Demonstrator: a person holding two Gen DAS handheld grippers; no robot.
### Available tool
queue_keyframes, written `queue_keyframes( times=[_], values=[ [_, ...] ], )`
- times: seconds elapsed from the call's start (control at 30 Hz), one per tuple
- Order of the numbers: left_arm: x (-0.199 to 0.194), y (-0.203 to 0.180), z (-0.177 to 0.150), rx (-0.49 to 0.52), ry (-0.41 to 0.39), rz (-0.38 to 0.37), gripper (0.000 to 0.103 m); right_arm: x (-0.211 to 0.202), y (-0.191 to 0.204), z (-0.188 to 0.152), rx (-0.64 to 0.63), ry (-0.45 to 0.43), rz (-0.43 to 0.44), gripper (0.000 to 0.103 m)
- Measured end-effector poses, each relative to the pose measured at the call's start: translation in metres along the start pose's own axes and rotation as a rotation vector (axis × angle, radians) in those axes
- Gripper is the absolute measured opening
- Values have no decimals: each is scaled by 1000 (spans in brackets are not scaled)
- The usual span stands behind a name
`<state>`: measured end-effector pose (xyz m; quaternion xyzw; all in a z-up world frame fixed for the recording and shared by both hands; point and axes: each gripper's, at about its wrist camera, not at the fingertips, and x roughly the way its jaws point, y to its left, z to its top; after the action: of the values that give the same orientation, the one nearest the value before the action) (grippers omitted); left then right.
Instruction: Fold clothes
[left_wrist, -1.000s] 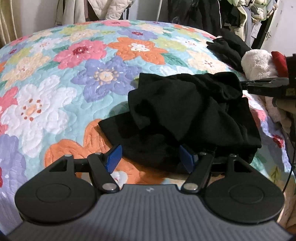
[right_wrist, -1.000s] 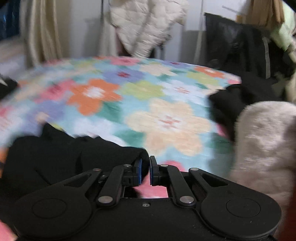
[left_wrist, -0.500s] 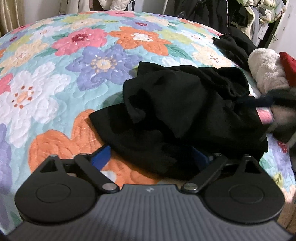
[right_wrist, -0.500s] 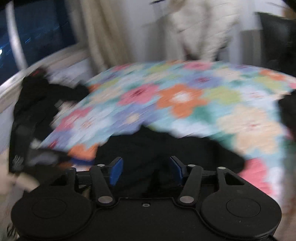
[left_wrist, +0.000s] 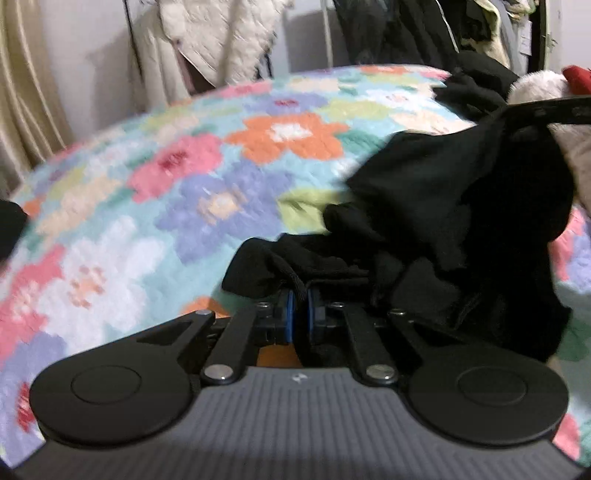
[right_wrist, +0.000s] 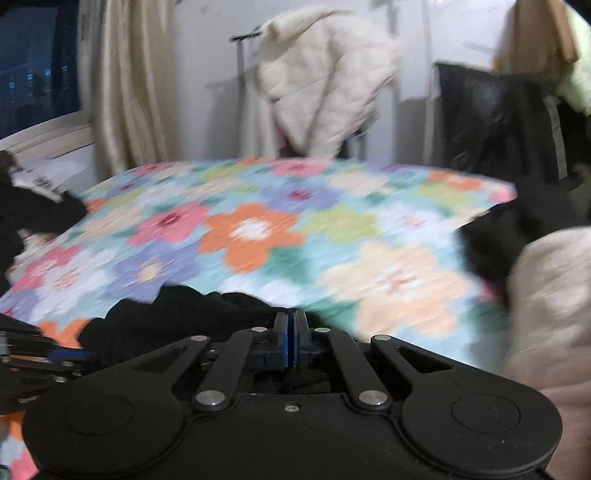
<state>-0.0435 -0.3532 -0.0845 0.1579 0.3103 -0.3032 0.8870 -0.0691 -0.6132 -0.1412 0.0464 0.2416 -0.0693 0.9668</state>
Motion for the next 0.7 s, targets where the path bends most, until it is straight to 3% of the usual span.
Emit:
queue_keyframes(
  times=[0.23,0.43,0.5,0.57,0.63,0.7],
  values=[
    [-21,49,15,-82,-65,151,7,-37,-17,25,-116,-133,-243,2],
    [-41,99,27,-154,-108,297,7,-51,-17,32,-134,-204,-288,0],
    [-48,115,31,-179,-122,345,11,-49,-15,33,-155,-200,-304,0],
    [-49,128,29,-209,-104,377,13,-41,-19,32,-136,-155,-270,0],
    [-43,135,18,-247,-37,384,21,-29,-22,26,-52,-89,-164,1],
    [-47,129,11,-232,-45,361,41,-16,-22,19,30,-21,-43,4]
  ],
)
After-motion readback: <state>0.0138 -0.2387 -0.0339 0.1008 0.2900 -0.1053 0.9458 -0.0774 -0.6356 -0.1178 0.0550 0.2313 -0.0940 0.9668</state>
